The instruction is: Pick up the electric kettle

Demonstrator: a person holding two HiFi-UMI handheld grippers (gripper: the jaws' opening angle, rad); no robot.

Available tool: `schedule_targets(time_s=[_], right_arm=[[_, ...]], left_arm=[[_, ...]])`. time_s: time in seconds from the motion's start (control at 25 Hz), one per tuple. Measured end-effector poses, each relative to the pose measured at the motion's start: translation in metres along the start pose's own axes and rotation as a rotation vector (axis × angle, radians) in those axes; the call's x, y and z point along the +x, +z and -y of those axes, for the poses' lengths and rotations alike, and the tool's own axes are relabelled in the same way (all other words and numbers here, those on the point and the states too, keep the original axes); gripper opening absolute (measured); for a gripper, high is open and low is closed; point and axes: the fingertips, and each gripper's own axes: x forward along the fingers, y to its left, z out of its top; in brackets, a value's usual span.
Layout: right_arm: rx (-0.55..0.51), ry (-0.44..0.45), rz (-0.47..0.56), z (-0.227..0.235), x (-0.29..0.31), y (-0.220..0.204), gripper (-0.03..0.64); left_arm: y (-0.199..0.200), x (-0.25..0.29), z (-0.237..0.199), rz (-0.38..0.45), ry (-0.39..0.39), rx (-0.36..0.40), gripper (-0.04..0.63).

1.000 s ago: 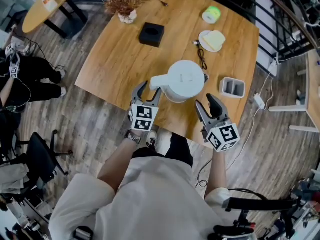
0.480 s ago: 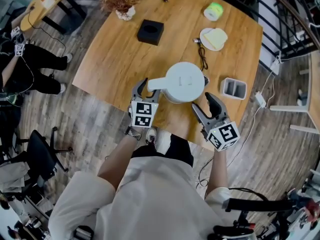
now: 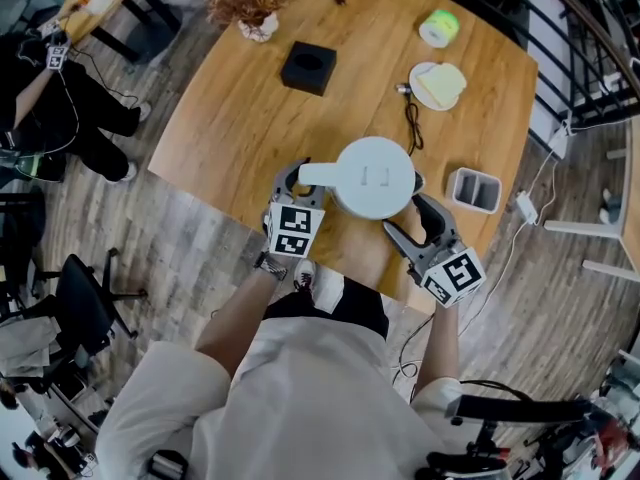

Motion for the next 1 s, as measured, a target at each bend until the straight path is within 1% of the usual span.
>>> schedule_targets(time_s=[0.16,0.44,0.56,0.72,0.88,1.0], right_arm=[[-0.033,0.042,0.006,-0.002,0.007,0.002,0.295],[-0.058,0.04,-0.029,0.014,0.006,-0.007,0.304],[-0.066,0.075,-0.039,0.018,0.009,-0.007,0.318],[-0.054,0.137,-0.028,0.013,0.017,-0.005,0.319],[-0.025,0.145,-0.009,0.011,0.018,-0.005,0.319],[0.001,0.156,0.011,0.009,0.018,-0.005,0.318]], left_arm=[[0.006,0.01,-0.008,0.006,-0.013,0.008,0.121],[0.015,0.027,-0.017,0.013,-0.025,0.012,0.11],[0.019,0.035,-0.019,0.017,-0.026,0.012,0.106],[0.022,0.041,-0.023,0.011,-0.017,0.014,0.104],[0.025,0.044,-0.025,0.008,-0.017,0.004,0.099],[0.024,0.043,-0.025,0.007,-0.021,-0.023,0.094]])
